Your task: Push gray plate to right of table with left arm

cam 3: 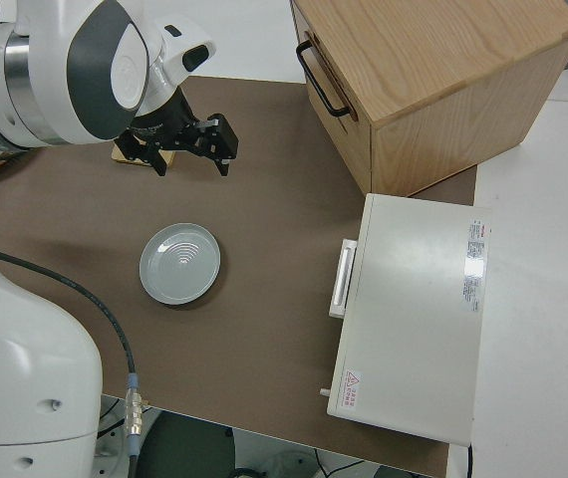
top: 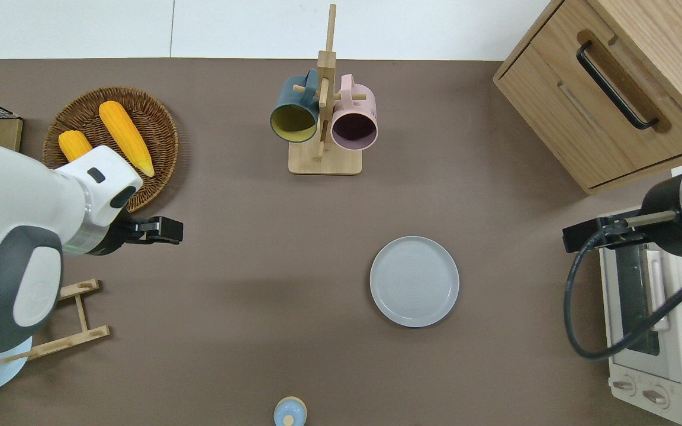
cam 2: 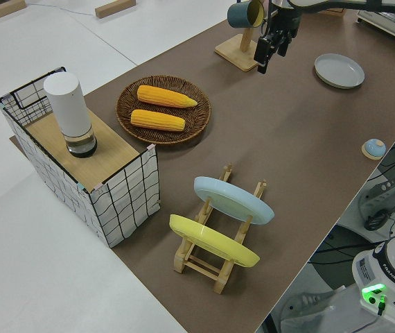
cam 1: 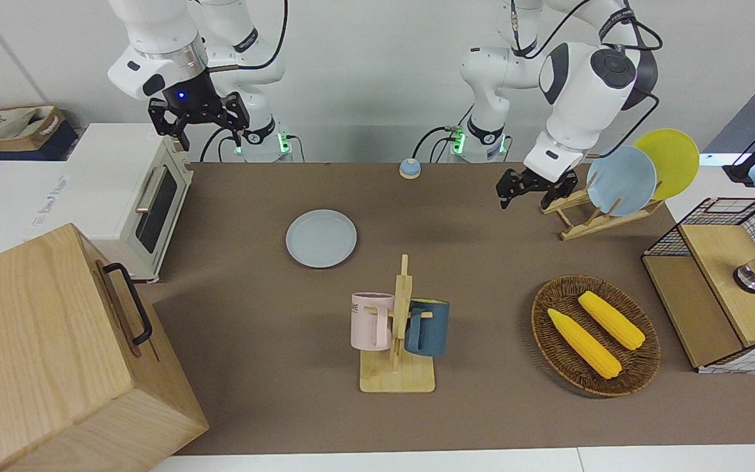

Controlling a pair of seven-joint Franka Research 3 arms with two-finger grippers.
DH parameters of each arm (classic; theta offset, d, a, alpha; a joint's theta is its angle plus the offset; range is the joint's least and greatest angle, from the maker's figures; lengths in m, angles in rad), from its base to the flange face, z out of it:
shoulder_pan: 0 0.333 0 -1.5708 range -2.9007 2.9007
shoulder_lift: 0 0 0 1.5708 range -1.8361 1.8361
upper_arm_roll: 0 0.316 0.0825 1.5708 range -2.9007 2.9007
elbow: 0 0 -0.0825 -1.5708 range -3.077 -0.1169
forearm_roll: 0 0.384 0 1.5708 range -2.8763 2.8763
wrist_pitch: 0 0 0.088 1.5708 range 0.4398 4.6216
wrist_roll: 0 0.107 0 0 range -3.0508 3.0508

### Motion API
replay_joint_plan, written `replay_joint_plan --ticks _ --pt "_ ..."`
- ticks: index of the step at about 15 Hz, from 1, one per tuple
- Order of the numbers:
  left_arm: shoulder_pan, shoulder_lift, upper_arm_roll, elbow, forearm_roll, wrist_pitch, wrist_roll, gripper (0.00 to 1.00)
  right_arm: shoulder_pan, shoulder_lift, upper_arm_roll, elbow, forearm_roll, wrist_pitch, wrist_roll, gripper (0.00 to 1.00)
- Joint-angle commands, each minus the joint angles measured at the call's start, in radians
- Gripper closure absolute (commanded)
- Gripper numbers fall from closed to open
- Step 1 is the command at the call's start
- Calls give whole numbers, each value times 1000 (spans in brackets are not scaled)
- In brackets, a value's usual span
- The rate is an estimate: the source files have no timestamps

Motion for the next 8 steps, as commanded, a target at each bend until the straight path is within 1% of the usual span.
replay_joint_plan --ticks 1,3,5,7,8 --pt "46 4 -1 78 43 -80 83 9 -11 -8 6 1 8 -12 -3 17" --pt "54 7 7 136 48 -135 109 9 -11 -8 6 -1 8 -12 -3 17" --pt "60 13 25 194 49 -193 132 9 -11 -8 4 1 8 -12 -3 17" --pt "62 13 33 221 48 -230 132 9 -11 -8 6 -1 8 -12 -3 17" --pt "65 13 51 230 49 -233 132 9 -11 -8 6 1 8 -12 -3 17"
